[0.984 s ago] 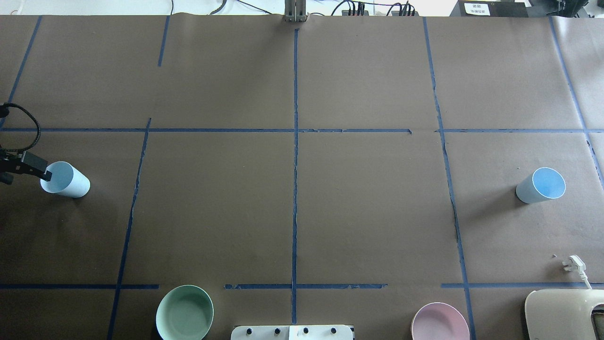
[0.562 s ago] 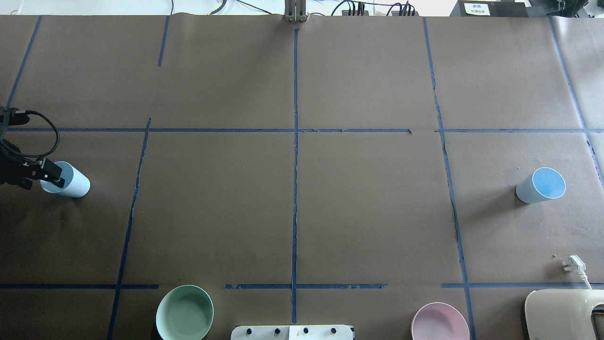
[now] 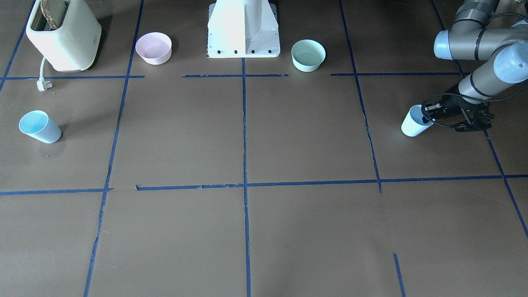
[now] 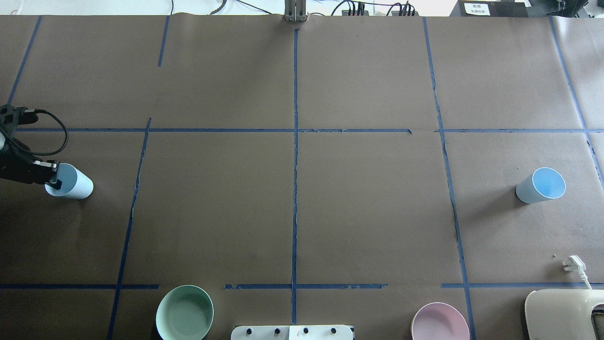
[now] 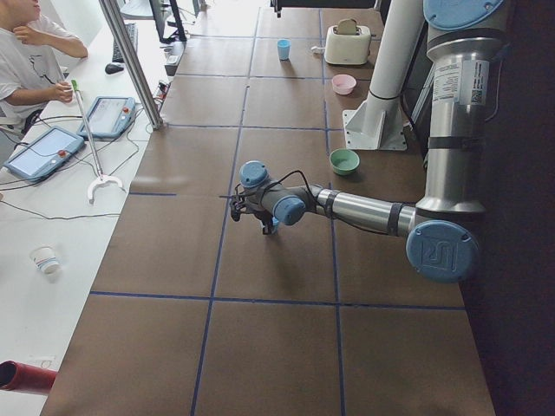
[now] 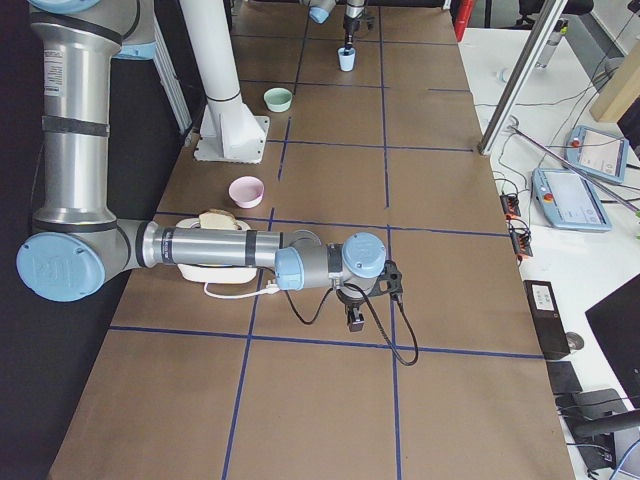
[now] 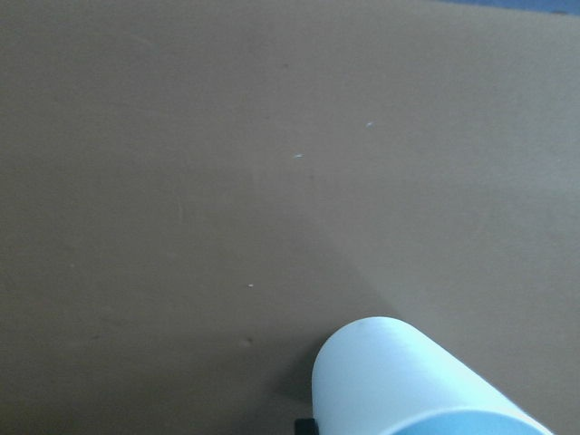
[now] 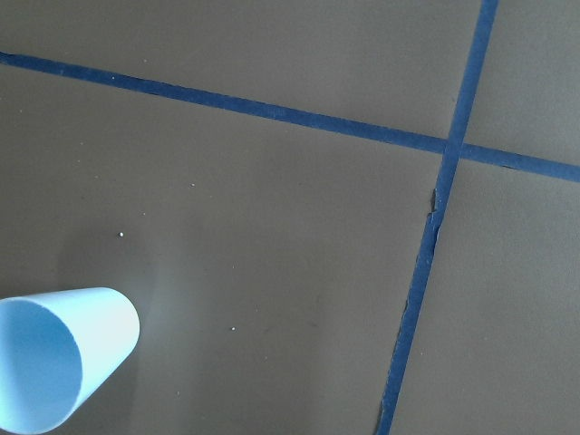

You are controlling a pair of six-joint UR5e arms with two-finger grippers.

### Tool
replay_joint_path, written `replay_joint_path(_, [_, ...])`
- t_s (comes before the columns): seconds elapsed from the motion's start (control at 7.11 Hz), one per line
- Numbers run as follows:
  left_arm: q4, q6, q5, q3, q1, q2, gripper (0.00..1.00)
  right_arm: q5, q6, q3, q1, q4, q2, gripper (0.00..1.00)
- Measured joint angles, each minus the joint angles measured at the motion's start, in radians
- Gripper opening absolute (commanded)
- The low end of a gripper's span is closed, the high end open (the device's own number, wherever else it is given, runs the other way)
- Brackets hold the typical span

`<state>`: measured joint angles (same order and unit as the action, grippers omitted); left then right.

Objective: Stack blue cups with both arms
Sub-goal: 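Carry the light blue cup with the left gripper to the table center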

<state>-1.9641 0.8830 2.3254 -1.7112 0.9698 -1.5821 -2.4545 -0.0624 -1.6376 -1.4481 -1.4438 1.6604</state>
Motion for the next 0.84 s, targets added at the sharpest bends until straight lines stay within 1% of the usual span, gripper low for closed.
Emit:
replay_joint_path(0.14, [0.003, 0.133, -0.002, -0.056, -0.033, -0.058, 0.0, 0.0, 0.0, -0.004, 0.0, 0.0, 0.003, 1.0])
replay_joint_path(0.28, [0.013, 0.278, -0.017, -0.097, -0.1, -0.146, 0.0, -0.002, 0.0, -0.006, 0.0, 0.0, 0.004, 1.0])
replay_joint_path(0.42, [0.059, 0.418, -0.06, -0.106, -0.196, -0.273, 0.0, -0.006, -0.001, -0.008, 0.0, 0.0, 0.008, 1.0])
replay_joint_path(0.56, [0.154, 0.514, -0.133, -0.095, -0.296, -0.41, 0.0, -0.009, -0.001, -0.008, 0.0, 0.0, 0.011, 1.0])
replay_joint_path(0.7, [0.252, 0.569, -0.199, -0.076, -0.373, -0.526, 0.0, -0.011, -0.002, -0.008, 0.0, 0.0, 0.013, 1.0])
replay_joint_path(0.84, [0.306, 0.603, -0.231, -0.047, -0.421, -0.605, 0.0, -0.012, -0.002, -0.008, 0.0, 0.0, 0.014, 1.0])
